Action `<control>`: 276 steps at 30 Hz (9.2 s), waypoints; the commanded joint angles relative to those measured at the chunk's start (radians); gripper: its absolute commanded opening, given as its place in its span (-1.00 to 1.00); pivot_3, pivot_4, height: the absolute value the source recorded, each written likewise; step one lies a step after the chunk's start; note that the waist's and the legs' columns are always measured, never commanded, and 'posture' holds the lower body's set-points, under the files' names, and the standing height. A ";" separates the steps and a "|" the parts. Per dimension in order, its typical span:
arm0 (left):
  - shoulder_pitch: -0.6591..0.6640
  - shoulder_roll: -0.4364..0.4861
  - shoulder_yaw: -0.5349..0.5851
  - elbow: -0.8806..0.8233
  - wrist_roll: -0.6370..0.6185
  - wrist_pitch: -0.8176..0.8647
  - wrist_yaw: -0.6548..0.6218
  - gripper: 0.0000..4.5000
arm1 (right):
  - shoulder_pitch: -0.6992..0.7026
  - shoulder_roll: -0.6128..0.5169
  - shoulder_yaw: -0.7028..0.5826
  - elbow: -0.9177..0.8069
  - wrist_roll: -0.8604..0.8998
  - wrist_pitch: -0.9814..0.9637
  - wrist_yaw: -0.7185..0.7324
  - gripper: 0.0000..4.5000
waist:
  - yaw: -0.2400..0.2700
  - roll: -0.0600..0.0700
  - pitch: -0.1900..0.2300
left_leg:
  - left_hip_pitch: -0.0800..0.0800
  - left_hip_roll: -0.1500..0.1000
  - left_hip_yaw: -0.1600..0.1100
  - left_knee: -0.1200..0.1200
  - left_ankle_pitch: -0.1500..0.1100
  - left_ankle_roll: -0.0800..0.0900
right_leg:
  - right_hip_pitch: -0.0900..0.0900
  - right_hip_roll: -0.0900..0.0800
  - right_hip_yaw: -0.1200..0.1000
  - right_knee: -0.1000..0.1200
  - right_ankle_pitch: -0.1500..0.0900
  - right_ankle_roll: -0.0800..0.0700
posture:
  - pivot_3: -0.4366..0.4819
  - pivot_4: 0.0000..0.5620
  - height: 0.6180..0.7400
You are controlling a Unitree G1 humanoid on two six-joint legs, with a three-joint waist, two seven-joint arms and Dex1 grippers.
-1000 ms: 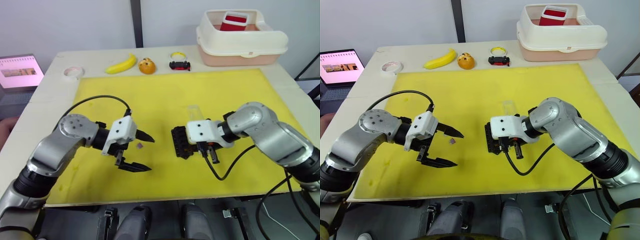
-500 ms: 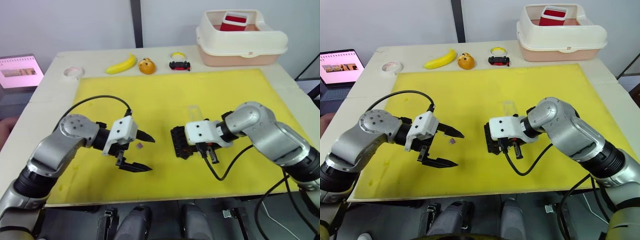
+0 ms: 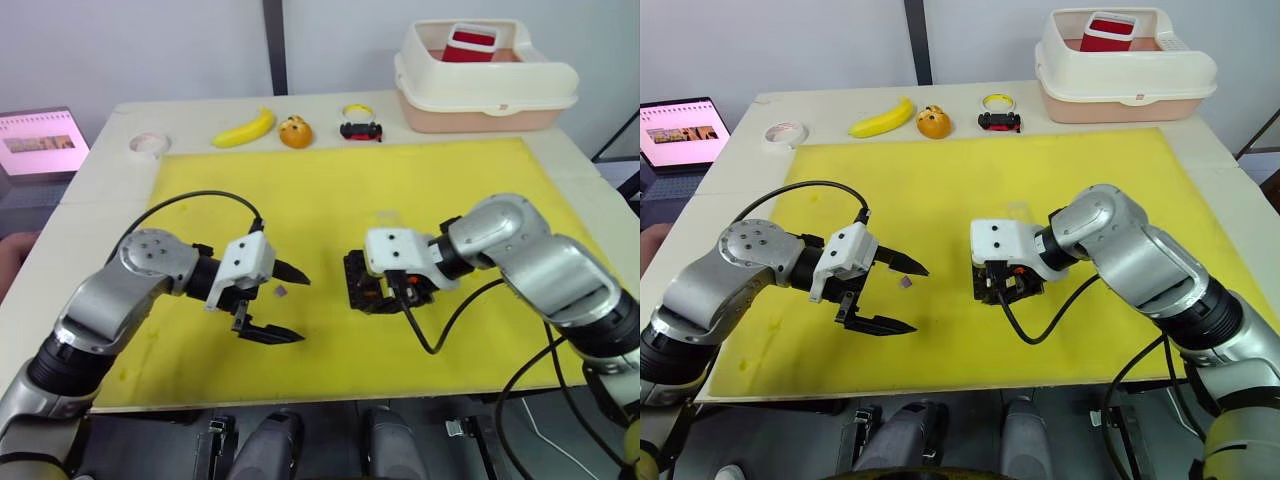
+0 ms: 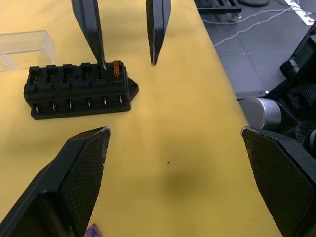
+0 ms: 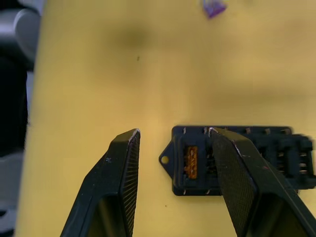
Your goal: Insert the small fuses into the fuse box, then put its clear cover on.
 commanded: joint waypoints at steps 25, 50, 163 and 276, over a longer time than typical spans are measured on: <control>-0.003 -0.006 0.020 0.004 -0.001 -0.026 0.012 1.00 | 0.332 0.030 -0.240 0.056 0.126 -0.228 -0.204 -0.99 | 0.000 0.000 0.000 | 0.000 0.000 0.000 0.000 0.000 0.000 | 0.001 0.000 0.000 0.000 0.000 0.000 | -0.05 -0.47 1.00; 0.001 -0.084 -0.001 0.035 0.021 -0.008 0.106 1.00 | 0.307 0.016 -0.226 0.079 0.129 -0.240 -0.212 -0.99 | 0.001 0.000 0.000 | 0.002 0.000 0.000 0.001 0.000 0.000 | 0.002 0.000 0.000 0.000 0.000 0.000 | -0.05 -0.47 1.00; 0.086 -0.073 0.422 0.720 -0.333 0.849 0.281 -0.99 | 0.020 -0.025 -0.177 -0.120 0.264 -0.122 -0.216 1.00 | 0.021 0.000 -0.001 | 0.002 -0.001 -0.001 0.001 0.001 -0.002 | 0.001 0.002 0.006 0.003 0.000 0.000 | -0.05 -0.47 1.00; -0.252 -0.261 0.448 0.389 -1.262 0.717 0.791 -1.00 | 0.068 0.189 -0.539 0.092 1.756 0.043 -1.356 -0.91 | -0.002 -0.005 -0.002 | 0.000 0.000 -0.003 0.001 0.001 -0.002 | 0.000 0.005 0.010 0.000 0.001 -0.001 | -0.05 -0.47 1.00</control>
